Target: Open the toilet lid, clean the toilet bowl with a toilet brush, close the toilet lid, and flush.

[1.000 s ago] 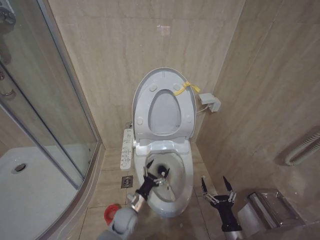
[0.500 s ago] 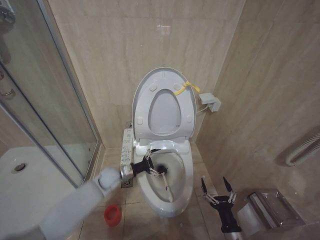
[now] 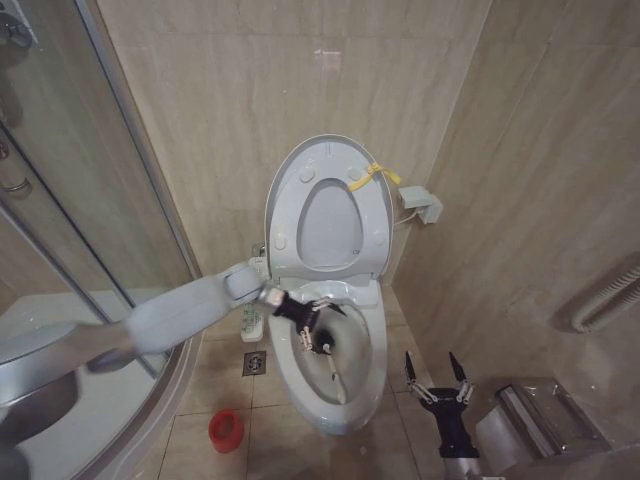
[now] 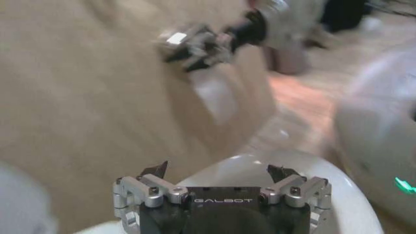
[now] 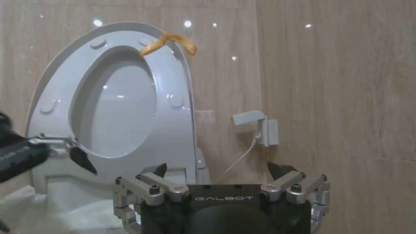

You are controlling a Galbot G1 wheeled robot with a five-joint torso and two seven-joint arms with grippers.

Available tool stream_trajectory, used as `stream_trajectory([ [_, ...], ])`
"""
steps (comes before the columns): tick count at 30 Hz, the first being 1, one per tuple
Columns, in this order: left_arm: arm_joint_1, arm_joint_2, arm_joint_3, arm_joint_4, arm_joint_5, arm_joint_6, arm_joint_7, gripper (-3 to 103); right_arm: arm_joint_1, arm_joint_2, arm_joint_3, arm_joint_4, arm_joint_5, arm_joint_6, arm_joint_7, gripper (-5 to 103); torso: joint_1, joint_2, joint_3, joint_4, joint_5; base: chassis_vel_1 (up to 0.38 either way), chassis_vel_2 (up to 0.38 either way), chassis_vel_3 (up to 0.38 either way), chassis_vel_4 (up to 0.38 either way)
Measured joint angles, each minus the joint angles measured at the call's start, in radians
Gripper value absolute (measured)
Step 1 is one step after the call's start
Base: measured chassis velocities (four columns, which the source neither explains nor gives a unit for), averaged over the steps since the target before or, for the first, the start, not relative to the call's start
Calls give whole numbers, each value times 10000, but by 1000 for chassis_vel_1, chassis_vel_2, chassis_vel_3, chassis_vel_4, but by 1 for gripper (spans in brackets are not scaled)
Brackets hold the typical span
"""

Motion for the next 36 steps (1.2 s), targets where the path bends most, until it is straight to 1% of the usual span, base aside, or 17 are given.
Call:
stream_trajectory([
  [1, -114, -280, 123, 184, 191, -28, 205, 100, -4, 11, 19, 1, 0, 0, 3, 100, 0, 0, 0, -4, -1, 0, 0, 0, 0],
  [2, -290, -667, 440, 452, 407, -38, 489, 100, -14, 18, 53, 0, 0, 0, 6, 100, 0, 0, 0, -5, 3, 0, 0, 0, 0],
  [3, -290, -667, 440, 452, 407, -38, 489, 100, -14, 18, 53, 0, 0, 0, 6, 100, 0, 0, 0, -5, 3, 0, 0, 0, 0],
  [4, -378, -893, 627, 629, 553, -41, 679, 100, -18, 20, 82, 1, 2, 0, 11, 100, 0, 0, 0, 0, 3, 0, 0, 0, 0],
  [7, -530, -1672, 1066, 1557, 1699, -265, 1406, 100, -11, -12, 151, -68, 6, 1, 31, 100, -1, 0, 0, 3, 4, 0, 0, 0, 0],
  [8, -533, -1850, 1112, 1888, 2038, -345, 1601, 100, -9, -27, 161, -85, 12, 8, 38, 100, 0, 0, -1, 2, 3, 0, 0, 0, 0],
  [9, -533, -1850, 1112, 1888, 2038, -345, 1601, 100, -9, -27, 161, -85, 12, 8, 38, 100, 0, 0, -1, 2, 3, 0, 0, 0, 0],
  [10, -520, -1996, 1122, 2217, 2299, -409, 1760, 100, -6, -41, 170, -114, 30, 26, 45, 100, 0, 0, -1, 3, 2, 0, 0, 0, 0],
  [12, -376, -2238, 1130, 2767, 2545, -479, 1935, 100, 12, -48, 173, -182, 76, 78, 51, 100, -1, 1, -2, 6, 4, 0, 0, 0, 0],
  [14, -254, -2328, 1138, 2988, 2579, -527, 1911, 100, 23, -49, 171, -221, 92, 105, 52, 100, -1, 1, -1, 6, 1, 0, 0, 0, 0],
  [16, 118, -2577, 1122, 3369, 2596, -613, 1739, 100, 31, -42, 153, -300, 108, 156, 51, 100, -1, 1, -1, 9, 2, 0, 0, 0, 0],
  [18, 270, -2703, 1079, 3486, 2604, -638, 1655, 100, 27, -40, 148, -307, 110, 164, 51, 100, -1, 1, -1, 6, 0, 0, 0, 0, 0],
  [20, 496, -2985, 957, 3708, 2655, -671, 1546, 100, 25, -38, 145, -308, 113, 174, 50, 100, -2, 1, -1, 1, -1, 0, 0, 0, 0],
  [23, 730, -3495, 768, 4159, 2783, -731, 1486, 100, 24, -34, 139, -298, 118, 177, 48, 100, -2, 1, -2, 0, 0, 0, 0, 0, 0],
  [24, 730, -3495, 768, 4159, 2783, -731, 1486, 100, 24, -34, 139, -298, 118, 177, 48, 100, -2, 1, -2, 0, 0, 0, 0, 0, 0],
  [27, 952, -3894, 719, 4591, 2986, -820, 1446, 100, -29, -29, 125, -303, 120, 210, 44, 100, -2, 1, -1, 1, 0, 0, 0, 0, 0],
  [36, 1073, -3948, 739, 4799, 3257, -867, 1412, 100, -86, -49, 138, -322, 149, 279, 45, 100, -2, 1, -2, 4, 0, 0, 0, 0, 0],
])
